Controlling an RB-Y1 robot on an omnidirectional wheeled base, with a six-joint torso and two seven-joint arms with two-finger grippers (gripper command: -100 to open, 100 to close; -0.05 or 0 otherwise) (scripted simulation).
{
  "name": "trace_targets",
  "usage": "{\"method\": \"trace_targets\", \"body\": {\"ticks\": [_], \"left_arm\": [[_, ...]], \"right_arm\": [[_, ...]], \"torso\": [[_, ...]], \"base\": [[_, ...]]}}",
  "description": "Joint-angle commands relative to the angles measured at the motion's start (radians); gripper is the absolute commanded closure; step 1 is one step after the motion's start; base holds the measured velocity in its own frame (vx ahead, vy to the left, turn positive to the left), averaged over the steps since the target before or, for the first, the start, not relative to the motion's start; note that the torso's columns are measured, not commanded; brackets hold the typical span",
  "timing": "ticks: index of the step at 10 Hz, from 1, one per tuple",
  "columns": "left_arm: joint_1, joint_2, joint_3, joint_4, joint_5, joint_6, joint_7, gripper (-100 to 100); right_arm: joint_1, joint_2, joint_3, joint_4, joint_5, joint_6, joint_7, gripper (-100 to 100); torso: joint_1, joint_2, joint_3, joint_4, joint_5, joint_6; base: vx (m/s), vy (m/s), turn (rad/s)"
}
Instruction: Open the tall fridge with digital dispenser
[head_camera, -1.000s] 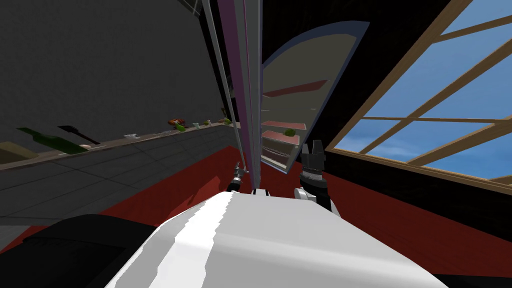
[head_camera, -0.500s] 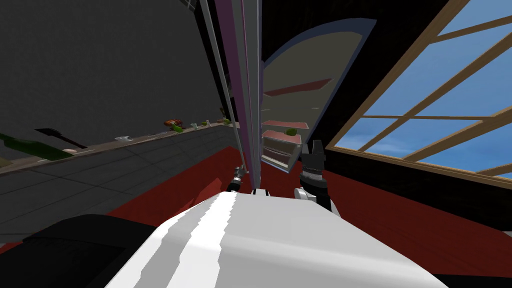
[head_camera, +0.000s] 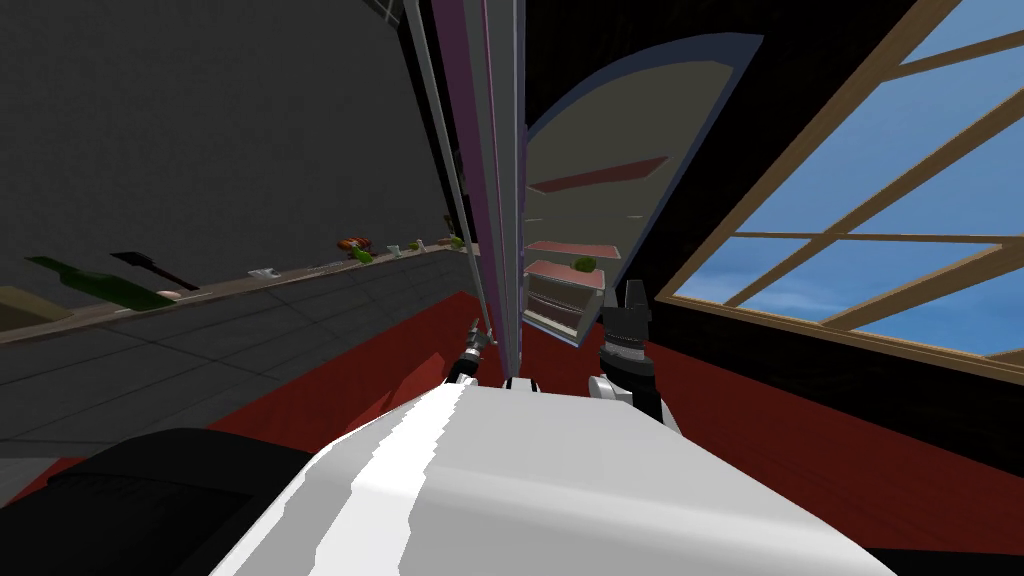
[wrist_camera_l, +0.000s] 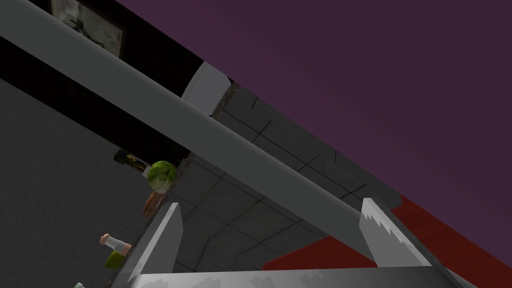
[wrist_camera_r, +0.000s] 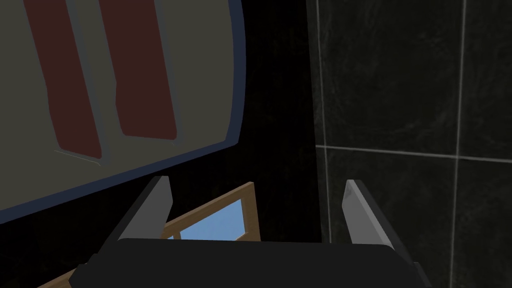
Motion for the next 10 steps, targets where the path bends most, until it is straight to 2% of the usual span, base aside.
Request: {"method": "trace_targets", "body": {"ticks": [1, 3, 4, 5, 10], "left_arm": [[0.003, 0.016, 0.011, -0.068, 0.013, 0.064, -0.003, -100], [0.006, 0.028, 0.019, -0.118, 0.022, 0.11, -0.006, -100], [0.003, 0.024, 0.017, -0.1, 0.02, 0.095, -0.005, -100], [0.002, 0.024, 0.017, -0.102, 0.02, 0.1, -0.005, 0], [0.002, 0.025, 0.018, -0.102, 0.02, 0.1, -0.005, 0]], "right_arm": [[0.0, 0.0, 0.0, 0.0, 0.0, 0.0, 0.0, 0], [0.0, 0.0, 0.0, 0.0, 0.0, 0.0, 0.0, 0], [0.0, 0.0, 0.0, 0.0, 0.0, 0.0, 0.0, 0], [0.0, 0.0, 0.0, 0.0, 0.0, 0.0, 0.0, 0], [0.0, 0.0, 0.0, 0.0, 0.0, 0.0, 0.0, 0]], "torso": [[0.003, 0.0, 0.0, 0.002, 0.0, -0.001], [0.002, 0.003, 0.001, 0.001, 0.0, -0.001], [0.0, 0.003, 0.002, 0.001, 0.0, -0.001], [0.0, 0.003, 0.002, 0.0, 0.0, -0.001], [0.0, 0.003, 0.002, 0.0, 0.0, -0.001]], "base": [[-0.004, -0.025, 0.056], [-0.003, -0.017, 0.049], [-0.002, -0.007, 0.006], [0.0, 0.0, 0.0], [0.0, 0.0, 0.0]]}}
